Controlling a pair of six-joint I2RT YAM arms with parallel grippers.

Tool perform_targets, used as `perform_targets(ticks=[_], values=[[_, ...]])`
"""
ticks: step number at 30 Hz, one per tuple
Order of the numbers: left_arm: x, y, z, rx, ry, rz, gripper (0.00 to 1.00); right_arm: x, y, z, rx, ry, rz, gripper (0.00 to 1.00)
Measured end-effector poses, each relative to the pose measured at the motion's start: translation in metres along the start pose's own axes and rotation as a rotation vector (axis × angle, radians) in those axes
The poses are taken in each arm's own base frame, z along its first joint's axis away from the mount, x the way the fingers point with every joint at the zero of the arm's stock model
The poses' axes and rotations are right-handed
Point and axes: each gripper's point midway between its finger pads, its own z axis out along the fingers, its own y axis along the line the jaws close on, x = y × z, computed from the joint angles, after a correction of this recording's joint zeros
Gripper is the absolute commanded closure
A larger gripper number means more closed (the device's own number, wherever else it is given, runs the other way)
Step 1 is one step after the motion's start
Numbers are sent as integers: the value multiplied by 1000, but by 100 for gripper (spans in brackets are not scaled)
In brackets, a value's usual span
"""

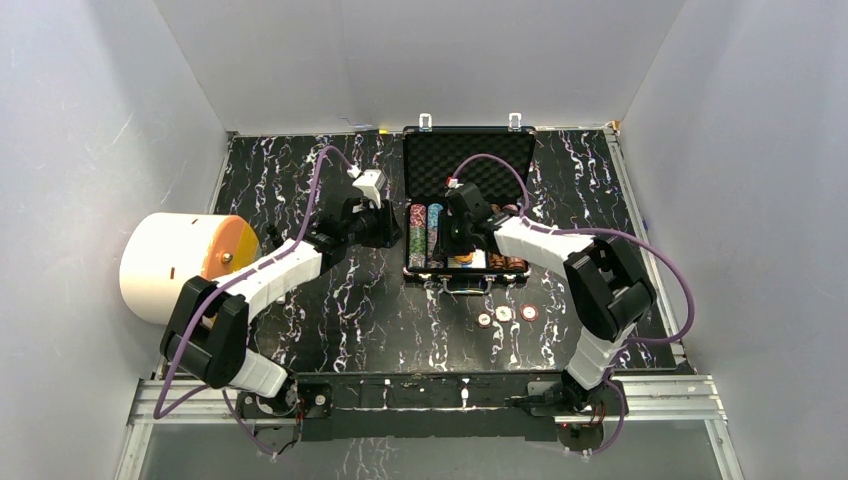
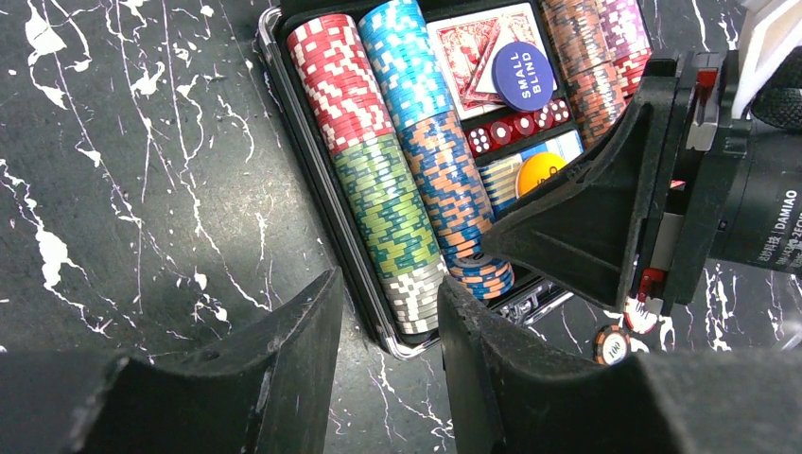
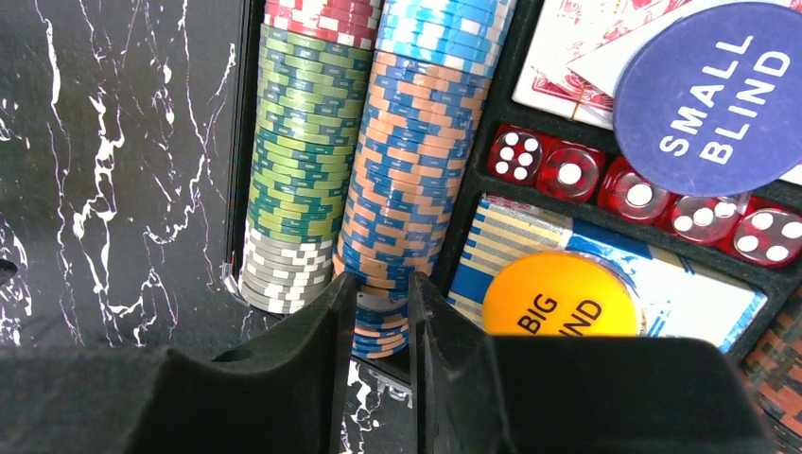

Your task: Pack up texas hold em set

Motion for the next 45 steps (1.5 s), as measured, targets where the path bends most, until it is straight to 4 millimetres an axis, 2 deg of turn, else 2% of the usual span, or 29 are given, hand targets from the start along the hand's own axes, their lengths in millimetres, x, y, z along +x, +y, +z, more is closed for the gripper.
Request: perform_targets(ticks=[2,9,12,17,19,22,24,26,28,31,34,38,41,45], values=[[1,0,0,0,1,-4,59,-1,0,1,0,2,3,64],[10,5,-2,-22,25,-15,54,-7,1,-7,17,-6,4,40],[6,6,-9,-39,12,-14,47,-12,4,-28,20,-28,2,36],[-14,8,-37,-88,-55,-61,40,-32,8,-96,26,-158,8,33],[-20,17,-49,-140,-63,-96,37,-26,-4,-119,65,-188,33,31],[-31,33,-67,-228,-107,-138,29,1,-36,-139,170,-177,86,28],[-38,37,-81,-254,-152,-149,12,26,-62,-146,255,-137,127,27],[-44,36,-95,-261,-197,-152,2,51,-84,-147,329,-81,160,27],[-49,36,-108,-268,-237,-160,2,72,-98,-144,375,-25,179,28],[-52,34,-118,-271,-265,-168,2,101,-106,-136,391,67,185,28],[-45,35,-120,-265,-257,-170,2,116,-103,-128,390,124,165,27],[-28,36,-116,-252,-220,-180,2,126,-87,-114,364,157,123,27],[-21,35,-113,-242,-200,-187,2,137,-81,-103,371,191,109,31],[-16,35,-111,-233,-189,-194,2,148,-82,-93,410,219,132,38]])
